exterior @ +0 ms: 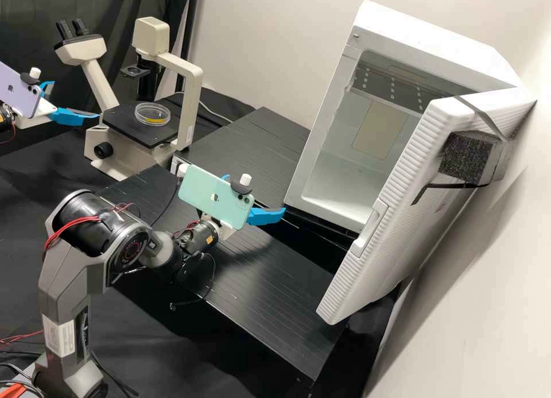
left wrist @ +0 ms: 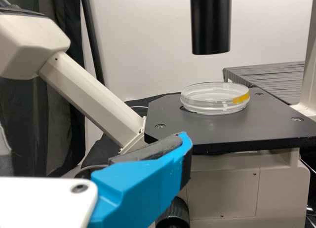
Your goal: Move the petri dish to the bench.
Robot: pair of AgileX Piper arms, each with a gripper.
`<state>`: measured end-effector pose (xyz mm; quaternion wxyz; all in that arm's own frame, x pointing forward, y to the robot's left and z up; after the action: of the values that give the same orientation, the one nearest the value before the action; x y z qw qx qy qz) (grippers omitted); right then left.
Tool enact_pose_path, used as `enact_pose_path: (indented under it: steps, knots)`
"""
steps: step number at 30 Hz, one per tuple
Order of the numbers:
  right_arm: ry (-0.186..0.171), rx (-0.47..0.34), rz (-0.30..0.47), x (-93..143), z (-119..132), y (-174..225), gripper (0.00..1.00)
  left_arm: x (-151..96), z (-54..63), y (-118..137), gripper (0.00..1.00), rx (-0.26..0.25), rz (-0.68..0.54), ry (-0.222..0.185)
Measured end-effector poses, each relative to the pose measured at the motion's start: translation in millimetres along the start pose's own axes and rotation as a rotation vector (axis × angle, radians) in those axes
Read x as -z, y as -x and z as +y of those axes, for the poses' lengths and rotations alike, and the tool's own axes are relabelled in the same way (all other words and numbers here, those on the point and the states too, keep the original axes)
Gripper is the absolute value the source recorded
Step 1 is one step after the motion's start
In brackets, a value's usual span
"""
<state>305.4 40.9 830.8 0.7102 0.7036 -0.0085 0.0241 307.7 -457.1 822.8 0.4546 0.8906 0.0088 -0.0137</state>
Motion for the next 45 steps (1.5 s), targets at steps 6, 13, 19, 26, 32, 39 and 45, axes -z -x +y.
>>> enact_pose_path:
  steps: [6,13,19,26,32,39,45]
  knots:
    - [0.0,0.0,0.0,0,0,0,1.0,0,0.0,0,1.0,0.0,0.0,0.0]
    - [-0.004,0.005,-0.009,-3,-3,11,1.0,0,0.0,0,1.0,0.0,0.0,0.0]
    - [-0.01,0.014,0.048,7,-10,47,1.0,0,0.0,0,1.0,0.0,0.0,0.0]
    - [-0.005,0.05,0.248,58,-28,81,1.0,0,0.0,0,1.0,0.0,0.0,0.0]
    - [0.008,0.061,0.39,110,-42,83,1.0,0,0.0,0,1.0,0.0,0.0,0.0]
    - [-0.006,0.055,0.422,152,-54,54,1.0,0,0.0,0,1.0,0.0,0.0,0.0]
    - [-0.044,0.111,0.394,182,-75,15,1.0,0,0.0,0,1.0,0.0,0.0,0.0]
